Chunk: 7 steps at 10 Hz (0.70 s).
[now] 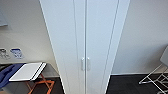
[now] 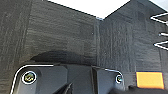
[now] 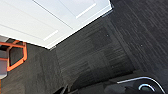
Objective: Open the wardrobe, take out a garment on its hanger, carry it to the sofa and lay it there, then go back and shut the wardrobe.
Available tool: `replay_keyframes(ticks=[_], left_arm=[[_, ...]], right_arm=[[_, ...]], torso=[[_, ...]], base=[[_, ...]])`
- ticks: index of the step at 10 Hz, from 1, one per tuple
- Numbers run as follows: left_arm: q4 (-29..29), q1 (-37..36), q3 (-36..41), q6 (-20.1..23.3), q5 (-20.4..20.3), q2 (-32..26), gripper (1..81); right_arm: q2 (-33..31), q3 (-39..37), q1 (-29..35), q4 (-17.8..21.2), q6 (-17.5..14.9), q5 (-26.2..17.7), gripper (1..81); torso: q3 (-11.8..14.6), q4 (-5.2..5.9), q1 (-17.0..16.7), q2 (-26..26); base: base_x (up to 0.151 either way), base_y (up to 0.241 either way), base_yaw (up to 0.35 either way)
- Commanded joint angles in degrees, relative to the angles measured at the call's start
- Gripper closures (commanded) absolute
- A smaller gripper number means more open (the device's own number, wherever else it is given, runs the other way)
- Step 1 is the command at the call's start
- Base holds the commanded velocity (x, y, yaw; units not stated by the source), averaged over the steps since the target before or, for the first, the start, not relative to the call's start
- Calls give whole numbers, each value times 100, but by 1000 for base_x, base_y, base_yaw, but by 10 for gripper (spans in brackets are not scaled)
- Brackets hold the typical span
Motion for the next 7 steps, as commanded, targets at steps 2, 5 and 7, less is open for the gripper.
replay_keyframes(ticks=[2, 5, 7], left_arm=[[712, 421, -325, 47, -3, 173, 10], [757, 817, -1004, 47, -654, 377, 10], [775, 1107, -1249, 82, -680, 587, 10]], right_arm=[[-23, -278, -363, -927, -34, 131, 10], [12, -313, -803, -927, -25, 132, 10], [83, -357, -1005, -927, -34, 123, 10]], torso=[[0, 0, -2, 0], [576, 0, -5, -2], [238, 0, -5, -2]], base=[[0, 0, 0], [0, 0, 0], [0, 0, 0]])
